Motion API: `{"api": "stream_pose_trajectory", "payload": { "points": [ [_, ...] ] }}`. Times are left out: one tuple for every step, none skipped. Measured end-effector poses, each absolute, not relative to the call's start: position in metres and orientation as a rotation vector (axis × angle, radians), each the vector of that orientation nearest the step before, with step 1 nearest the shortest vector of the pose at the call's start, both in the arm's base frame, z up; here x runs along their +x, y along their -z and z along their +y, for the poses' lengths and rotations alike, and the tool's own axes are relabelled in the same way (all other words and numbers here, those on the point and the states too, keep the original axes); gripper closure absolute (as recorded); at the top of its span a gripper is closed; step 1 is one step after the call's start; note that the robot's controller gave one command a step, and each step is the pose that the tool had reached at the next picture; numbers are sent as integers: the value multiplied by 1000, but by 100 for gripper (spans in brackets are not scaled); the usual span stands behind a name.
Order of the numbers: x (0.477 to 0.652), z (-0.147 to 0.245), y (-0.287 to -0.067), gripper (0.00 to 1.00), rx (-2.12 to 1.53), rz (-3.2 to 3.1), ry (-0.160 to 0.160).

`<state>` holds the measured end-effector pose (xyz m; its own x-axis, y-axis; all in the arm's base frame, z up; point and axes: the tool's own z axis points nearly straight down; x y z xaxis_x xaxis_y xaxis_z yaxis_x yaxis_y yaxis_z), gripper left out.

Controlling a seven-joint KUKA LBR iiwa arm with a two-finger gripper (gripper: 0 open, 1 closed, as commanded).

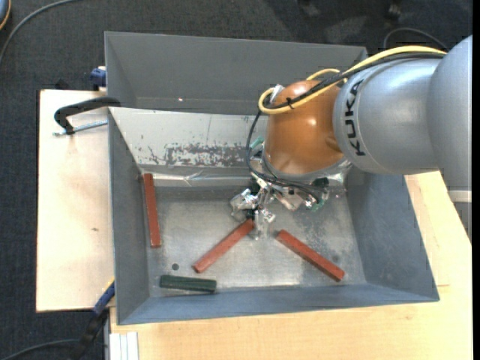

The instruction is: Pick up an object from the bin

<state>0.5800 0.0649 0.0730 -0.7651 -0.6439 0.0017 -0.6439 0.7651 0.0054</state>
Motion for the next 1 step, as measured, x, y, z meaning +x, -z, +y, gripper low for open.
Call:
{"api": "stream_pose_trajectory", "payload": {
  "points": [
    [584, 81, -162, 100, 1085, -2965, -2]
  ]
}}
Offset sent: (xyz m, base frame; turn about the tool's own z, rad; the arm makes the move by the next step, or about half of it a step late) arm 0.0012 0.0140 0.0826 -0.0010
